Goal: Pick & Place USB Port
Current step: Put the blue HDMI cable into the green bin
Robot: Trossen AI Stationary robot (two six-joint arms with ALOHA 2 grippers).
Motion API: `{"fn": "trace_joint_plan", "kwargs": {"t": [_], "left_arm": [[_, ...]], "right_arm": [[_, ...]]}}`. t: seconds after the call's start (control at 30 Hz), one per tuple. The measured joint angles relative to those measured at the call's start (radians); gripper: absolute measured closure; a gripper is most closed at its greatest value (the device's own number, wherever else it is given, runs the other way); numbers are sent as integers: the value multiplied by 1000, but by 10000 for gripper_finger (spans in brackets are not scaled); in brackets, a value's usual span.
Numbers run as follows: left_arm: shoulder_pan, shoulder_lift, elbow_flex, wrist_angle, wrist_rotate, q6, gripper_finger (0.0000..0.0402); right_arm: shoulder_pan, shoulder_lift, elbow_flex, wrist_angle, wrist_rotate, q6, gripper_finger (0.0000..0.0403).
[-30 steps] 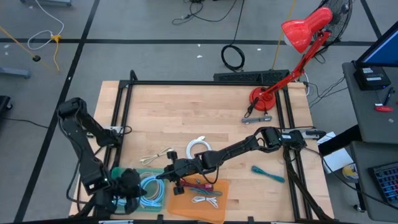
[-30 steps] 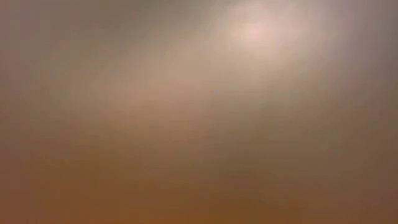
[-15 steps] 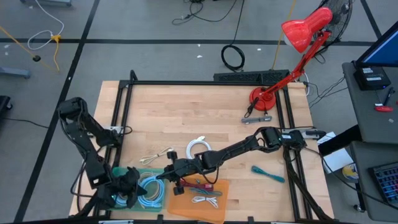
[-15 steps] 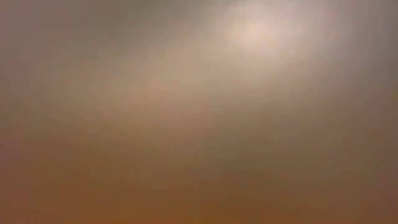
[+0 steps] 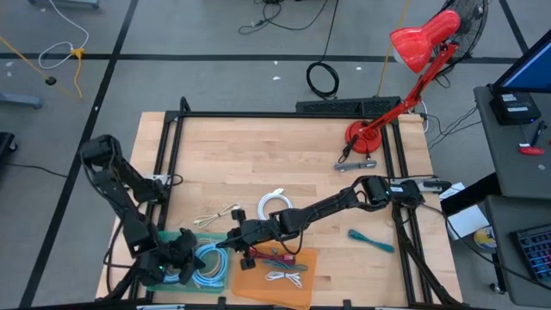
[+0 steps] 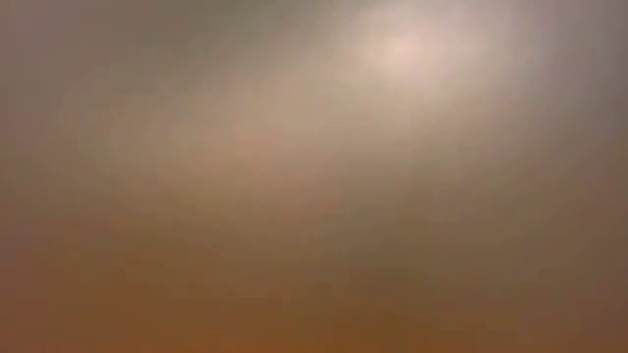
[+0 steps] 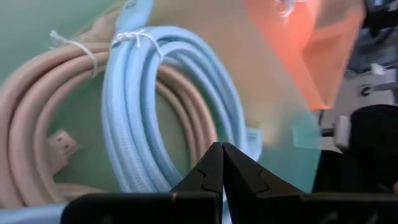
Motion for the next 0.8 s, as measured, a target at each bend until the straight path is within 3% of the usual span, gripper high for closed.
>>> {"fn": "trace_joint_plan", "kwargs": {"t": [0.2, 0.8], "left_arm": [[19, 61, 2, 9, 56, -34, 392], [15, 8, 42, -30, 46, 46, 392]], "right_arm": [[0, 0, 0, 0, 0, 0, 403], [0, 0, 0, -3, 0, 0, 403]]}}
